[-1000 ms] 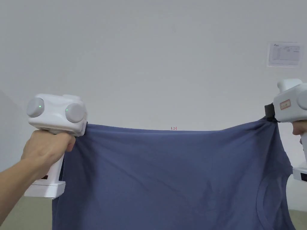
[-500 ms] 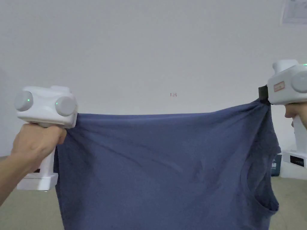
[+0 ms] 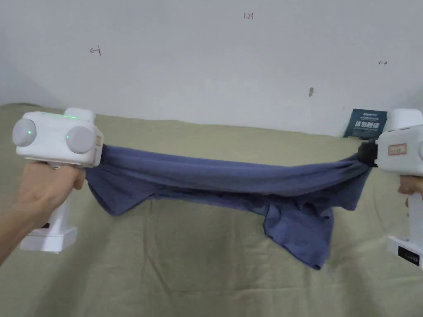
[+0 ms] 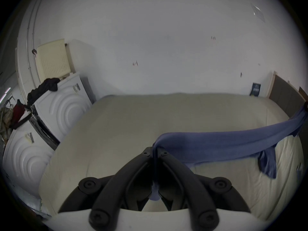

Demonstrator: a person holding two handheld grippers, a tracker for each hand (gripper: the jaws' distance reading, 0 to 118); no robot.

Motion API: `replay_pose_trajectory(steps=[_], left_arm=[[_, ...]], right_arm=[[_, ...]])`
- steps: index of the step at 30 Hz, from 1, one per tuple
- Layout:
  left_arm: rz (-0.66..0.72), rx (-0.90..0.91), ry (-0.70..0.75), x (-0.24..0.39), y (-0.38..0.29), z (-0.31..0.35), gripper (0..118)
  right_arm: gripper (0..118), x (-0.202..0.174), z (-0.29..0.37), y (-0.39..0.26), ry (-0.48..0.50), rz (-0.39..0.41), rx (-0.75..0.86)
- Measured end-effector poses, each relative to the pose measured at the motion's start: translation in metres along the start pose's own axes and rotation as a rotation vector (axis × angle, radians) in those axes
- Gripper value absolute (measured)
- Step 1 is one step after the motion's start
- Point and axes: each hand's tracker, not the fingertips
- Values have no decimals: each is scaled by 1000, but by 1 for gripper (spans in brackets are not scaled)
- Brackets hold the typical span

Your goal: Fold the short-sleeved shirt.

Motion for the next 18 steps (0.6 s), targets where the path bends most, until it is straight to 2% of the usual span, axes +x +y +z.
replay_pose_trajectory(steps=[5,8,14,18], left_arm=[[-33,-50,-12,-12,-73,39,0],[-38,-94,-34,-19,-119,67,0],[-36,-167,-60,-35,-214,117,0],[-27,-201,-78,-48,-264,142,0]], right_arm=[[2,-6,54,-84,32,33,-77],[2,-6,89,-138,69,-25,-118],[2,0,151,-223,82,-32,-194],[2,15,180,-271,96,-85,-214]])
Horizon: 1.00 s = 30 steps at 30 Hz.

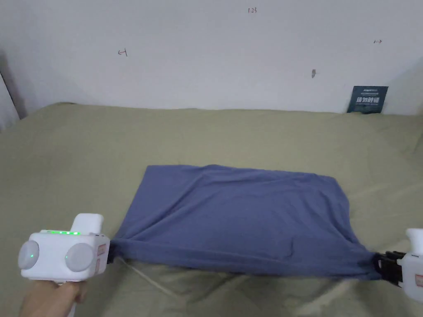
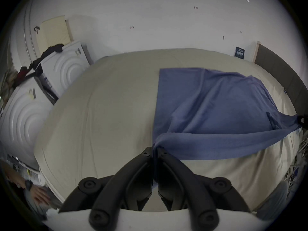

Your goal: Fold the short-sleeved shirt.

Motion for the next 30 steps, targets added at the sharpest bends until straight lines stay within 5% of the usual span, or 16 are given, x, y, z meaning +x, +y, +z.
replay_pose_trajectory(steps=[13,15,16,17,18,20,28,29,30], left_arm=[[35,-20,-53,-9,-66,31,0],[61,-10,-63,-7,-67,34,7],[76,-2,-76,-8,-67,36,28],[82,3,-77,-8,-67,38,90],[81,11,-69,-8,-68,39,118],[105,144,-100,-10,-68,51,117],[93,147,-57,-6,-77,78,115],[84,156,-56,-5,-78,83,113],[80,178,-55,-4,-80,89,103]], right_arm=[[3,11,25,-68,3,-46,-58],[10,7,26,-66,3,-57,-57],[32,6,28,-66,6,-56,-49],[85,4,29,-64,-11,-48,-32],[114,4,31,-62,-17,-43,-23],[118,4,36,-63,17,-56,25],[118,-12,50,-63,-15,-33,77],[115,-15,54,-64,-5,-25,86],[100,-19,59,-65,2,-15,108]])
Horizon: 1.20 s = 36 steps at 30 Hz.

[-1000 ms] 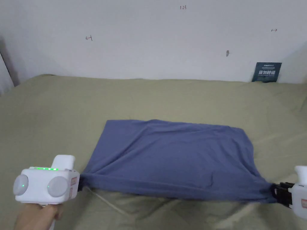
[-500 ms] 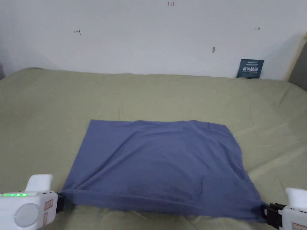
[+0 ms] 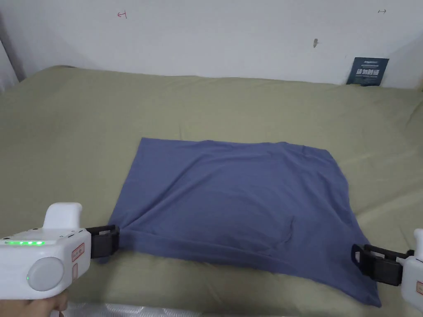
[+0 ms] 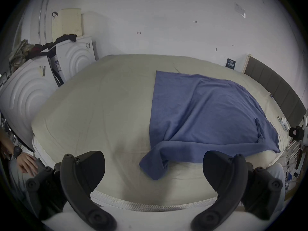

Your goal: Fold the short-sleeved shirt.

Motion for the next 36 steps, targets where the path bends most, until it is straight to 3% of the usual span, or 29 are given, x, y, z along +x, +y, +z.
replay_pose_trajectory(steps=[1,2,3,7,14,15,16,17,18,19,25,27,28,29,30,31,32,34,35,36], left_arm=[[-6,13,-7,1,-1,5,64],[-10,15,-5,1,-2,7,9],[34,25,11,1,-8,8,0],[-18,-4,14,-4,-18,8,0],[60,-94,-15,-31,-16,-17,3],[91,-108,-56,-34,-16,-24,28],[109,-135,-57,-35,-16,-28,97],[120,-168,-82,-36,-14,-38,118],[125,-235,-83,-35,-14,-51,114],[135,-121,-63,-33,-12,-55,114],[76,-250,-43,-22,-1,-80,113],[69,-253,-40,-21,3,-80,101],[63,-254,-44,-21,5,-79,85],[58,-262,-56,-20,6,-79,41],[62,-273,-78,-18,6,-80,5],[56,-256,-59,-14,7,-78,1],[0,-270,-39,-5,7,-70,1],[-4,-258,-36,4,6,-62,1],[29,-272,-68,6,6,-60,1],[30,-268,-63,-2,8,-66,1]], right_arm=[[59,-2,3,-1,-1,7,23],[0,-5,4,-3,-47,40,37],[0,-7,7,-8,-63,22,85],[0,1,5,-13,-25,21,37],[0,1,2,-14,-38,10,-15],[0,2,1,-15,-43,13,-19],[0,2,1,-16,-42,15,-25],[0,2,-2,-16,-41,13,-35],[0,2,-4,-17,-42,11,-41],[0,3,-4,-18,-42,10,-46],[0,11,-14,-25,-39,-23,-95],[0,14,-15,-27,-38,-28,-107],[0,15,-15,-27,-34,-29,-111],[0,19,-19,-30,-32,-30,-117],[0,22,-22,-31,-24,-33,-126],[1,24,-23,-31,-13,-37,-134],[17,25,-24,-31,15,-50,-151],[93,28,-29,-32,71,-84,-200],[118,30,-34,-34,102,-94,-231],[118,32,-36,-36,82,-81,-207]])
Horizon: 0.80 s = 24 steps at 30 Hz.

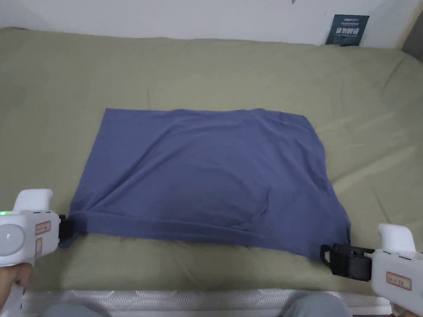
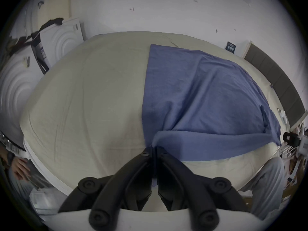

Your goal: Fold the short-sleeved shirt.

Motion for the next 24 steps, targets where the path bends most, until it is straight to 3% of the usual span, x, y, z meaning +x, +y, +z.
replay_pose_trajectory(steps=[4,5,7,8,10,24], left_arm=[[-2,7,14,-5,4,0,1],[-7,5,15,-5,4,-1,1],[-15,3,21,-7,6,-1,1],[-17,0,19,-7,5,-2,1],[-15,-3,18,-9,6,-3,1],[-40,12,-2,-17,27,3,1]], right_arm=[[117,2,-19,-1,-60,91,-64],[101,4,-21,-1,-40,87,-78],[7,8,-19,1,-31,72,-68],[4,10,-19,1,-75,95,-48],[4,10,-18,2,1,43,-70],[4,-2,1,64,-17,78,58]])
